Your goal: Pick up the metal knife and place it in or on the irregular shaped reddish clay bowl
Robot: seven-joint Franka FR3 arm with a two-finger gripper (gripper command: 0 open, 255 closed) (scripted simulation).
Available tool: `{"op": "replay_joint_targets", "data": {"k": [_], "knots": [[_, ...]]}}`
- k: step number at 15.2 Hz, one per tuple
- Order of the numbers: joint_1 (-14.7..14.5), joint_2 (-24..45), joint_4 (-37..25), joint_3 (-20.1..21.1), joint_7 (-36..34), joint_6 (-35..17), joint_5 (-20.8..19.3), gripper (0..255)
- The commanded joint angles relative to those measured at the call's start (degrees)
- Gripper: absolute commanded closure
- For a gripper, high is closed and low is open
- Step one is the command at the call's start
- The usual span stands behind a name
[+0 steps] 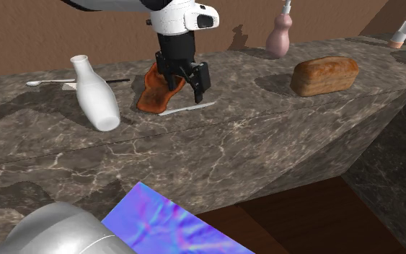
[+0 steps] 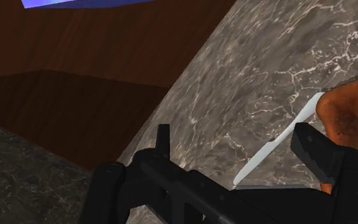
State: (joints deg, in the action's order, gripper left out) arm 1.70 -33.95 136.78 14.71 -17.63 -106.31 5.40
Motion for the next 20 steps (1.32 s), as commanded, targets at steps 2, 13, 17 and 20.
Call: {"op": "replay_joint_targets", "data": {"k": [2, 13, 17, 20], "knots": [[1.2, 5.3, -1.0, 4.0, -7.8, -4.4, 0.3, 0], [5.8, 30.7, -12.2, 15.7, -39.1, -16.1, -9.5, 0], [4.9, 41.5, -19.1, 16.2, -51.1, -17.4, -16.7, 0], [3.7, 45.9, -21.8, 15.4, -55.5, -18.1, -19.5, 0]]}}
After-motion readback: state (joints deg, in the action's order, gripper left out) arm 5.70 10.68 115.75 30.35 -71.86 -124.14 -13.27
